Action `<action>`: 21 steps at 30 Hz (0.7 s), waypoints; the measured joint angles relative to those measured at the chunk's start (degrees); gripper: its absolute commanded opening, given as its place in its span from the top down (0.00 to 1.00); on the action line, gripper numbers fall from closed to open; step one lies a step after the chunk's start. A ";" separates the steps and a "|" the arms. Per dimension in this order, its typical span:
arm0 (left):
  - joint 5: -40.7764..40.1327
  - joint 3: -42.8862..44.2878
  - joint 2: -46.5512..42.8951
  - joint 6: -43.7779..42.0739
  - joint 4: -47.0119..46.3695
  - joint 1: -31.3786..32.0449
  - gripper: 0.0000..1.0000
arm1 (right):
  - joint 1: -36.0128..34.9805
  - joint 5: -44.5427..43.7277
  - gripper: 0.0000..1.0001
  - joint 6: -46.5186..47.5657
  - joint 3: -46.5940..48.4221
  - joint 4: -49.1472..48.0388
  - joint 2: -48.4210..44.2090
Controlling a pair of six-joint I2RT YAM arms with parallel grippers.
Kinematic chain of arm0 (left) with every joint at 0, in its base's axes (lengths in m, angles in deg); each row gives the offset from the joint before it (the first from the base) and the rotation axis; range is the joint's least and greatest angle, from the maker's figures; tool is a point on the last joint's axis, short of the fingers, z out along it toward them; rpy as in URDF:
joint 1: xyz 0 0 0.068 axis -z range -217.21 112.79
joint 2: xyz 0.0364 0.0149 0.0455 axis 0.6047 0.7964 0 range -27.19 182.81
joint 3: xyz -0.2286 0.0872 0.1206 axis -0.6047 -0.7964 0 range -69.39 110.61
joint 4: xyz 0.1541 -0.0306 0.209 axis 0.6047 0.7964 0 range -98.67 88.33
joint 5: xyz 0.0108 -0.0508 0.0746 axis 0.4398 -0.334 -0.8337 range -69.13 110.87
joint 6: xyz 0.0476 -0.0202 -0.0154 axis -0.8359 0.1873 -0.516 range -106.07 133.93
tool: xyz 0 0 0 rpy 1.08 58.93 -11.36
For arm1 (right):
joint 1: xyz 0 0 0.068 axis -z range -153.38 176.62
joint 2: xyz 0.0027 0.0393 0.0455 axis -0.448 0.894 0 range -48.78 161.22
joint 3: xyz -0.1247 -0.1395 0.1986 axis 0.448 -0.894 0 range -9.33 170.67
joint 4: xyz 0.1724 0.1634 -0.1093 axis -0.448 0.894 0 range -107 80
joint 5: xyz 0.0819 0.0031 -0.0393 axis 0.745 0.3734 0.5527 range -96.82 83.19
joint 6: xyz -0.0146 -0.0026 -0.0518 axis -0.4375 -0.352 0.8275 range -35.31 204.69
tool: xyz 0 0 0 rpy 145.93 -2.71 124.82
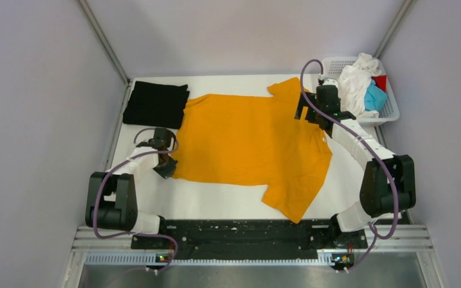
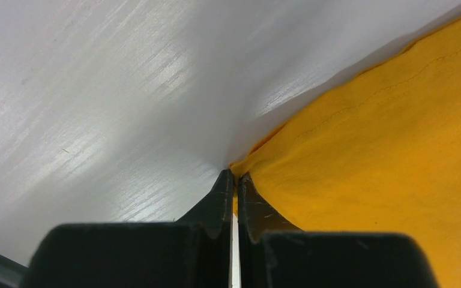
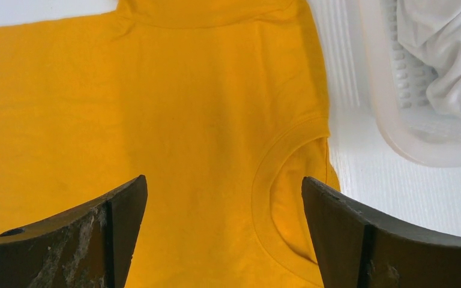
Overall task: Fold and stack the t-shirts
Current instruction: Grab the side of the flattened tshirt closest away from the robot with both arms
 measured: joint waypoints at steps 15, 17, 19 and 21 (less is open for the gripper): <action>3.50 -2.82 -5.11 -2.45 5.53 0.02 1.00 | -18.56 -2.93 0.12 -11.06 -9.18 27.80 -14.43; 4.39 -3.58 -5.49 -3.06 5.16 0.02 1.00 | -22.14 -2.54 0.17 -14.67 -12.04 32.06 -17.44; 5.20 -4.02 -5.79 -3.56 4.90 0.02 1.00 | -25.03 -1.03 0.21 -19.37 -16.55 35.78 -21.03; 5.73 -4.07 -5.81 -4.09 4.74 0.02 1.00 | -27.12 0.55 0.25 -23.32 -20.68 38.21 -23.45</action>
